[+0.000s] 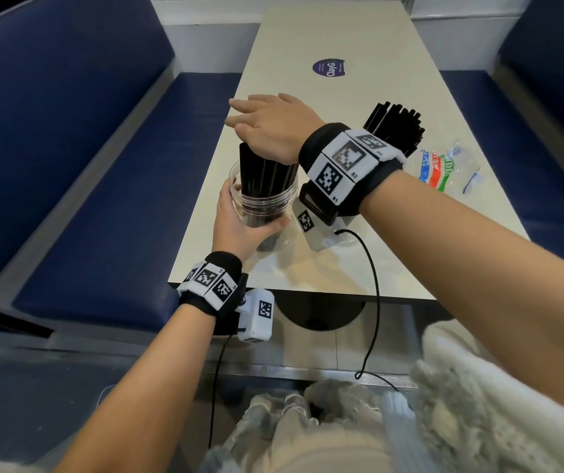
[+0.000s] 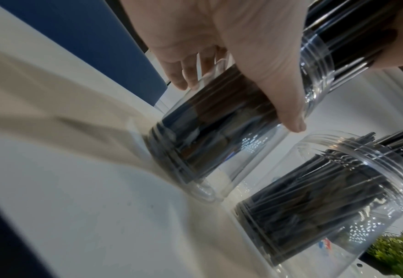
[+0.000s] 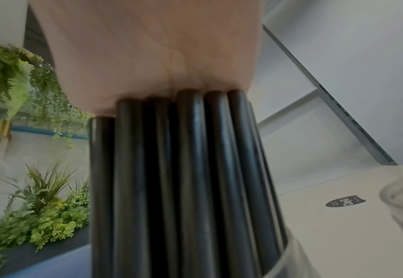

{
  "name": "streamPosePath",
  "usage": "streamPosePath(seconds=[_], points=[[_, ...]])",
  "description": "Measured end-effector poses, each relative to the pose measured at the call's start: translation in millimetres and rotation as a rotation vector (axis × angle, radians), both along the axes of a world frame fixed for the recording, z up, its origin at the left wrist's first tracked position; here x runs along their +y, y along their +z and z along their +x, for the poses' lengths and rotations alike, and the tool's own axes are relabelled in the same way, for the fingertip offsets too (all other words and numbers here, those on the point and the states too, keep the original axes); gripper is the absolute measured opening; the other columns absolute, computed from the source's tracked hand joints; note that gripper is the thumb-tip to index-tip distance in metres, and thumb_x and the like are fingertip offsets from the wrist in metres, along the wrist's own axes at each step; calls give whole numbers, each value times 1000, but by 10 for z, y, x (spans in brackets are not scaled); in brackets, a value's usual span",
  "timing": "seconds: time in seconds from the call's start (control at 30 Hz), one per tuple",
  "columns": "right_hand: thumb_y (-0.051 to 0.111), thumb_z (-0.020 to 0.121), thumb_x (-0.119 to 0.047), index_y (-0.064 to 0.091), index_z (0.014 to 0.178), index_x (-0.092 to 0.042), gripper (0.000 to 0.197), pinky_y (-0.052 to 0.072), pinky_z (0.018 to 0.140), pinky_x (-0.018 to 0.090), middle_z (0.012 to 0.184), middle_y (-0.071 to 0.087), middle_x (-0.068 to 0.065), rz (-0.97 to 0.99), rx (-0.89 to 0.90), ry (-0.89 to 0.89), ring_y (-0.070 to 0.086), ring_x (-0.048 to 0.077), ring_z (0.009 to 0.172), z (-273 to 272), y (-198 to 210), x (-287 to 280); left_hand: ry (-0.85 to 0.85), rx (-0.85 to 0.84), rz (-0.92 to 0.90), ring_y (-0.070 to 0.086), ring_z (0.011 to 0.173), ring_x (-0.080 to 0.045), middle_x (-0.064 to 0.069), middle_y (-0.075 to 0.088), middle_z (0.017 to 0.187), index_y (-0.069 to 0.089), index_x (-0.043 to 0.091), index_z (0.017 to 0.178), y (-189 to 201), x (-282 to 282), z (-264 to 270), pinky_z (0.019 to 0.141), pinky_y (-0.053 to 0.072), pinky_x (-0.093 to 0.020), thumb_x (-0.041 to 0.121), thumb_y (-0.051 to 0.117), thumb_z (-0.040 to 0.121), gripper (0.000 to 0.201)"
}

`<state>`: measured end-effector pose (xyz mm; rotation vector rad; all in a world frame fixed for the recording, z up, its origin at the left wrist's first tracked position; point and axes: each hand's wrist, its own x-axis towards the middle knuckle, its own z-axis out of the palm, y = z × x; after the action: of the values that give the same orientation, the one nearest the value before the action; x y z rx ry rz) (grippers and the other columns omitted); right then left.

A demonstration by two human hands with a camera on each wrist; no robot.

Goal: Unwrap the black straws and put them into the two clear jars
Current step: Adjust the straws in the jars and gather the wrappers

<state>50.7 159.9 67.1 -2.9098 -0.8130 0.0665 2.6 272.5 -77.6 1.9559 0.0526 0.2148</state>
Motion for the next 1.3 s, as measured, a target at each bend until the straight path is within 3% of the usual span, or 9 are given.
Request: streamPosePath(seconds=[0.23,0.37,0.53,0.63,0.8,0.97,1.07,1.17,1.3], points=[[14,100,-31,27,143,-31,45,-1,118,46,157,17,-9,110,49,-38,9,15,145,-67,-3,36,-22,-40,-16,45,120,-9,7,49,128,34,21,135,29,-9,-3,90,35,-11,23,87,58,94],[13,100,-35,28,142,-32,45,-3,118,48,156,20,-10,165,36,-57,9,15,145,-120,5,50,-24,-34,-4,46,123,-13,7,49,129,34,20,135,10,-1,14,97,37,-21,25,87,58,94],[17,98,-43,44,133,-30,46,1,116,52,152,29,-7,107,5,-61,15,18,144,-155,-55,80,-7,-18,-21,47,124,-14,1,49,135,31,18,138,-7,-6,28,102,39,-25,23,87,58,97],[19,97,-35,48,128,-24,44,6,114,51,146,40,-6,71,-53,-64,22,19,140,-144,-94,81,-15,-14,-13,48,124,-17,-1,50,135,34,18,136,-14,-7,32,102,41,-30,26,88,57,96],[18,98,-27,45,129,-19,41,17,110,47,141,45,-5,40,-107,-59,28,19,138,-129,-109,56,-9,1,-8,44,128,-17,-3,47,139,31,14,139,-20,-30,42,103,38,-26,33,88,55,103],[18,99,-29,29,142,-20,45,8,116,48,156,20,-3,40,-90,-25,16,18,144,-90,-79,4,19,50,-10,39,134,-20,-4,42,145,25,16,144,-10,-61,76,111,36,-41,41,88,50,117],[16,100,-31,27,143,-22,45,3,118,46,156,19,-5,52,-108,-33,12,16,145,-99,-77,-40,19,47,-12,41,132,-19,-3,45,143,27,15,143,10,-78,85,110,36,-34,34,89,53,111],[14,101,-31,23,145,-22,46,1,118,44,156,19,-7,146,-54,-76,10,13,145,-152,-67,-89,-5,44,-16,41,132,-18,-3,45,143,26,16,143,40,-69,79,108,37,-31,33,89,52,112],[17,101,-24,31,141,-9,45,13,116,36,151,32,7,461,-53,-142,24,20,141,-191,-33,-161,-20,58,24,43,132,-21,-4,45,142,25,20,141,60,-42,50,107,41,-43,64,83,39,126]])
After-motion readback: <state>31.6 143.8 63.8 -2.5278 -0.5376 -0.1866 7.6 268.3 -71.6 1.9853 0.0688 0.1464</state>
